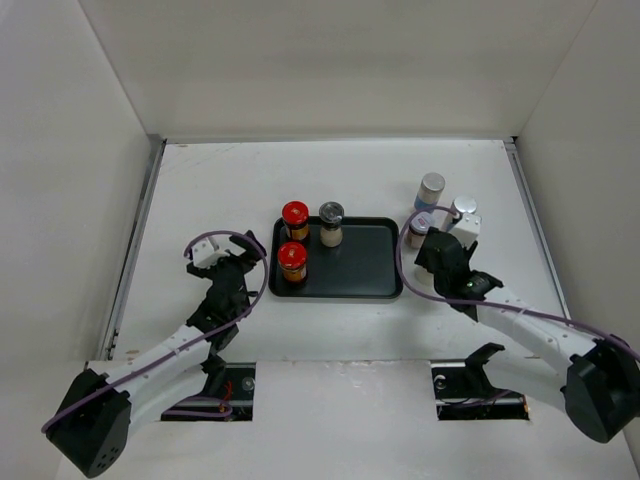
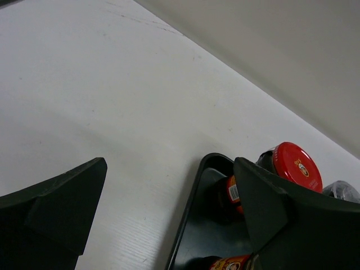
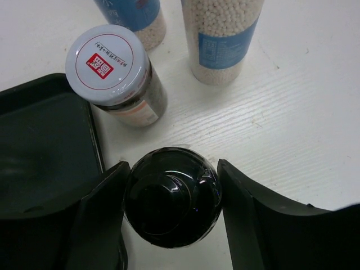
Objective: Organize the condiment bottles
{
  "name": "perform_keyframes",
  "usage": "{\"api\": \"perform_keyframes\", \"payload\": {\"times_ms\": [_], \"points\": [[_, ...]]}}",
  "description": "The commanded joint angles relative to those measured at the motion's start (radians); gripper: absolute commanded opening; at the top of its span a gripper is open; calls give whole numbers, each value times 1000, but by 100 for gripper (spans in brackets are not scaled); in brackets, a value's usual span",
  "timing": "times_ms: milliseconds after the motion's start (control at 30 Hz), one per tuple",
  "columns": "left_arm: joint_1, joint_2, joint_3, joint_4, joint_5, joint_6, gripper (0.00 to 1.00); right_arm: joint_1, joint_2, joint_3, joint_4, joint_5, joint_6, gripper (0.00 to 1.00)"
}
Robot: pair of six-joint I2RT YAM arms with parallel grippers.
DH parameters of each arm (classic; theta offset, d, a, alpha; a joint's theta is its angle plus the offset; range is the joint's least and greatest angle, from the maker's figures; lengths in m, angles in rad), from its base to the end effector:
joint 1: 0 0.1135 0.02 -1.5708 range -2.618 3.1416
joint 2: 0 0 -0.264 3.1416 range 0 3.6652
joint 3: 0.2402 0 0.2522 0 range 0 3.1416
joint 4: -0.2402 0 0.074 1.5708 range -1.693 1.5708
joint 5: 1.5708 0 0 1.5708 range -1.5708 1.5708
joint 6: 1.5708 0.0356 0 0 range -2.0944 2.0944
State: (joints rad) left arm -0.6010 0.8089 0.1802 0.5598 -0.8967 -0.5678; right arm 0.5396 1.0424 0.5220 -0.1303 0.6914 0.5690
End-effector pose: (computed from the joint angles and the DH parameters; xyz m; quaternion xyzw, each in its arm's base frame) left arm 0.1536 -0.0716 0.2024 -0.2848 0.6636 -0.0749 0.6877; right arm 0.1918 0.0884 0.2103 0.1628 0.8407 -0.0383 0.5150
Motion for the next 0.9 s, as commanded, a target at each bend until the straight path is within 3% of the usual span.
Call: {"api": "perform_keyframes", "payload": {"times_ms": [0,200,467,667,867], "points": [[10,4,-13,77,25,-24,98,13,-63,15,69,25,-11,53],[27,-4,-39,121,33,-27,99,235,-136,108,107,149,-132,52],[48,33,-42,129,35,-33,99,427,216,249,411,-24,-169,53],[56,19,-45,126,38,-35,99,493,413,357,486,-61,-193,54],[62,12,-50,124,44,-35,99,527,507,363,492,-67,-169,56]]}}
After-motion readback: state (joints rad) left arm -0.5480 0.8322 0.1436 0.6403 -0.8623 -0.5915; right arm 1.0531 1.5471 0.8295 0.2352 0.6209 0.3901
